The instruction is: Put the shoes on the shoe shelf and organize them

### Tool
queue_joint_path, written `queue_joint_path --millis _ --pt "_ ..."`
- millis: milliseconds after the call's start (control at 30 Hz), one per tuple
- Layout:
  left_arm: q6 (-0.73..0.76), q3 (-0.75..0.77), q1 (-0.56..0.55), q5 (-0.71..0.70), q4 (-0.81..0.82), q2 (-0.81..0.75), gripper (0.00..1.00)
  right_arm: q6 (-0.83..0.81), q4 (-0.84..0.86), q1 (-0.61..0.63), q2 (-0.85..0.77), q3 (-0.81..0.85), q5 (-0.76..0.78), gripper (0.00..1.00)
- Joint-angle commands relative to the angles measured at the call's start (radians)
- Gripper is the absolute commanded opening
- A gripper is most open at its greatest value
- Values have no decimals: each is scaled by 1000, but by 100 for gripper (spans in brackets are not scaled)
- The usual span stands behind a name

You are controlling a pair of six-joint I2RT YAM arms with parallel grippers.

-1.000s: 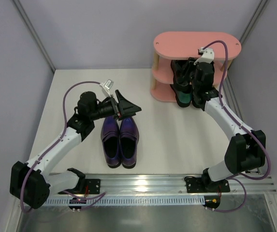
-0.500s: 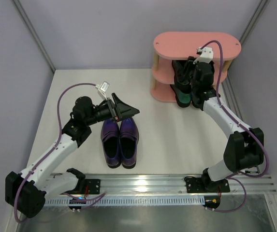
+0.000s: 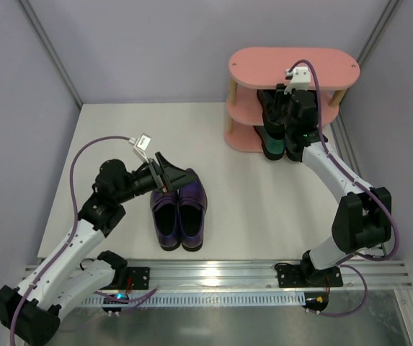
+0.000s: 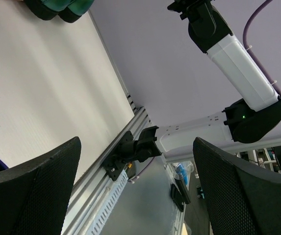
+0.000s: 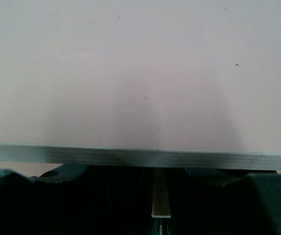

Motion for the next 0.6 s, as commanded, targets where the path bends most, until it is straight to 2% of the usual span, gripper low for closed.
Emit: queue_joint_path --millis 0,367,433,500,533,567 --pt "31 -10 0 -25 -26 -37 93 -112 -45 -32 26 27 44 5" --pt "51 -42 -2 -39 -107 -97 93 -155 -57 -39 43 56 84 6" --pt "53 -47 -2 -42 -113 -113 93 -162 -55 -37 40 53 112 13" --pt "57 -52 0 -44 -130 -124 93 -157 -52 -39 33 53 112 26" --pt "59 -53 -2 -44 -135 -133 93 -152 -58 -37 30 53 107 42" --pt "65 -55 -2 -47 -142 -138 93 -137 -64 -37 23 51 101 47"
